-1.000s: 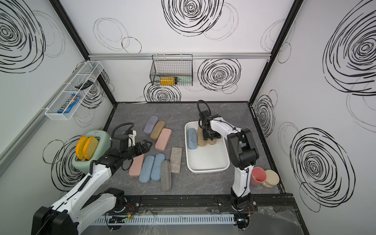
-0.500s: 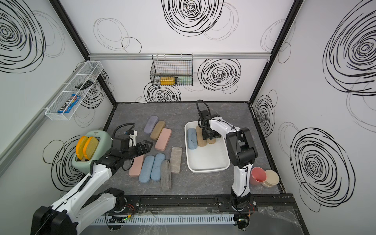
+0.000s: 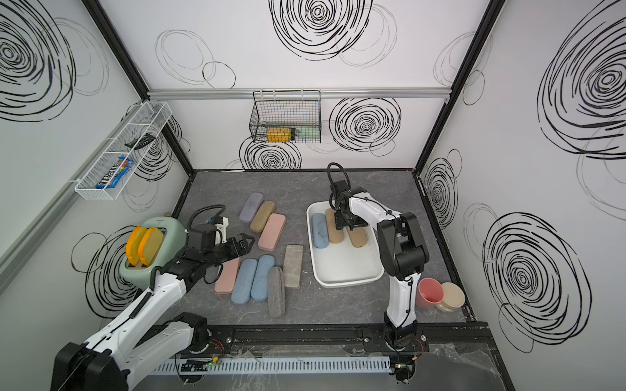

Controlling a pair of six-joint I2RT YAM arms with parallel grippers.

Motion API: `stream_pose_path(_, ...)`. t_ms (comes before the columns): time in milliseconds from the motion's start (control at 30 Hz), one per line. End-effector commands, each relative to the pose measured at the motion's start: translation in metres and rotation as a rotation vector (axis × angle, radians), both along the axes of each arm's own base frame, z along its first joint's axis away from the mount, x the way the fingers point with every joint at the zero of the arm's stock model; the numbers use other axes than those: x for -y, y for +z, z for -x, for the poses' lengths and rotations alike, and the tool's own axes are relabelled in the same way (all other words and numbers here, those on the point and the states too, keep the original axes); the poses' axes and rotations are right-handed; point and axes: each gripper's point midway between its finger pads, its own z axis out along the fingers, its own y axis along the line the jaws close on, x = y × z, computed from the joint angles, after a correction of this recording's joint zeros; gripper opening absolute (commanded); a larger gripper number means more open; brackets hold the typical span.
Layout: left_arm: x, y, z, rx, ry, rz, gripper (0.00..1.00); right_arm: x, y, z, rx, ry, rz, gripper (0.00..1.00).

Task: Put the glasses cases into the storage boxes
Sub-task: Place the glasses case in the storage box.

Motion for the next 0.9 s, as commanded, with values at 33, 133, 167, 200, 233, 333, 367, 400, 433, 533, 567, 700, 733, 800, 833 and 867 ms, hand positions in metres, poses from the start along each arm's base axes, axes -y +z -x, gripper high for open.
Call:
stream_pose_path(33, 0.0, 0.004, -0.001, 0.016, 0.006, 0.0, 0.96, -0.004, 0.017, -0.003, 0.04, -0.011, -0.004, 0.79)
stream_pose_path(133, 0.0, 0.005, -0.001, 0.019, 0.007, -0.001, 0.96, -0.006, 0.022, 0.001, 0.048, -0.019, -0.013, 0.76)
stream_pose_path(167, 0.0, 0.005, -0.001, 0.02, 0.006, -0.001, 0.96, -0.008, 0.024, 0.003, 0.051, -0.02, -0.018, 0.75)
stream_pose_path(200, 0.001, 0.005, -0.001, 0.02, 0.005, -0.001, 0.96, -0.012, 0.027, 0.006, 0.053, -0.019, -0.021, 0.73)
stream_pose_path(233, 0.001, 0.005, -0.001, 0.02, 0.006, -0.002, 0.96, -0.015, 0.032, 0.01, 0.059, -0.014, -0.017, 0.71)
stream_pose_path(333, 0.001, 0.005, -0.001, 0.023, 0.005, -0.002, 0.96, -0.019, 0.048, 0.026, 0.088, -0.017, 0.015, 0.59)
stream_pose_path(367, 0.001, 0.005, -0.001, 0.022, 0.004, -0.002, 0.96, -0.018, 0.05, 0.031, 0.089, -0.033, 0.02, 0.55)
stream_pose_path(400, 0.001, 0.005, -0.001, 0.024, 0.003, -0.002, 0.96, -0.014, 0.052, 0.038, 0.085, -0.06, 0.021, 0.51)
stream_pose_path(433, 0.001, 0.005, -0.001, 0.025, 0.002, -0.001, 0.96, -0.01, 0.05, 0.046, 0.072, -0.086, 0.016, 0.46)
stream_pose_path(533, 0.003, 0.005, -0.001, 0.027, -0.002, 0.0, 0.97, 0.0, 0.039, 0.066, 0.042, -0.145, -0.003, 0.35)
stream_pose_path(567, 0.003, 0.005, -0.001, 0.027, -0.003, 0.001, 0.98, 0.001, 0.035, 0.071, 0.032, -0.159, -0.022, 0.34)
stream_pose_path(700, 0.004, 0.006, 0.0, 0.027, -0.008, 0.001, 0.98, 0.013, 0.022, 0.089, 0.002, -0.2, -0.03, 0.28)
stream_pose_path(733, 0.004, 0.007, 0.0, 0.029, -0.008, 0.003, 0.98, 0.016, 0.017, 0.093, -0.008, -0.21, -0.036, 0.28)
stream_pose_path(800, 0.005, 0.007, 0.0, 0.03, -0.01, 0.001, 0.97, 0.021, 0.008, 0.099, -0.027, -0.223, -0.06, 0.27)
stream_pose_path(833, 0.005, 0.006, 0.0, 0.028, -0.011, 0.001, 0.98, 0.023, 0.004, 0.101, -0.038, -0.231, -0.074, 0.26)
stream_pose_path(867, 0.005, 0.006, 0.0, 0.026, -0.011, 0.0, 0.98, 0.024, 0.0, 0.103, -0.042, -0.233, -0.081, 0.26)
